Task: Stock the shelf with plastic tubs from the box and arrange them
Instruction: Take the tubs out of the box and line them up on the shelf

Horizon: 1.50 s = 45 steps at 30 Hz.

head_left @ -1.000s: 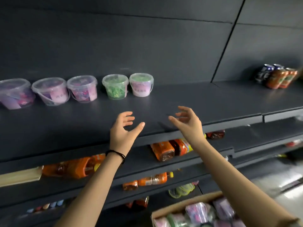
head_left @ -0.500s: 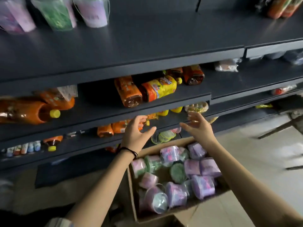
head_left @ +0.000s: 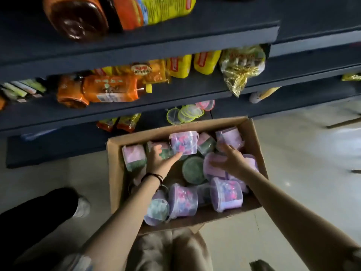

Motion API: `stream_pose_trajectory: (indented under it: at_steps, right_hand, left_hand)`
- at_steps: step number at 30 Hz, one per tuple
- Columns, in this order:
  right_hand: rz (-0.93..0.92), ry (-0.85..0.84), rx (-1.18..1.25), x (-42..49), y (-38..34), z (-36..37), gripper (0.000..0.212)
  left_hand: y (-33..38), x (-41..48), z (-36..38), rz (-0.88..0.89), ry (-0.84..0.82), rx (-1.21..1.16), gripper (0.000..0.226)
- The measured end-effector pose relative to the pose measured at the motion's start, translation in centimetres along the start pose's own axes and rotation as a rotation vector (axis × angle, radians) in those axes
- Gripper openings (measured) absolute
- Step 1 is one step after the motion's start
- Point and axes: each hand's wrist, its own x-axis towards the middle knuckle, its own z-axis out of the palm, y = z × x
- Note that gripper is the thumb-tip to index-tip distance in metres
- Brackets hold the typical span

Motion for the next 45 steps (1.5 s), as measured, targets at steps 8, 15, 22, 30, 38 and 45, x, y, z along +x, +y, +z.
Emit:
stream_pose_trajectory:
  at_steps: [8,15,22,30,38,45]
  right_hand:
    - [0.017,-0.167,-0.527,5.3,5.0,5.6,0.096]
    - [0.006,-0.196,-0.675,6.6,5.3,6.5,0.110]
    - [-0.161,-0.017,-0.638,5.6,5.8,5.5,0.100]
    - [-0.002,0.148,0.220,3.3,3.2,3.2,0.100]
    - [-0.095,0.382,0.701,-2.9,-6.1,-3.2,0.110]
    - [-0.353,0.483,0.804,-9.4,-16.2,-11.7,0.095]
  left_hand:
    - [-3.2,8.2,7.4,-0.074,0.092,0.044,0.106]
    - [-3.9,10.8,9.1,-0.071,0.030,-0.048,0.094]
    - [-5.2,8.6,5.7,-0.067,0.002,-0.064,0.084]
    - [-4.3,5.2,3.4,-0.034,-0.085,-0.242,0.080]
    - [4.6,-1.2,-2.3,0.224,-0.024,-0.318,0.072]
    - [14.2,-10.5,-9.7,0.561,0.074,-0.517,0.108]
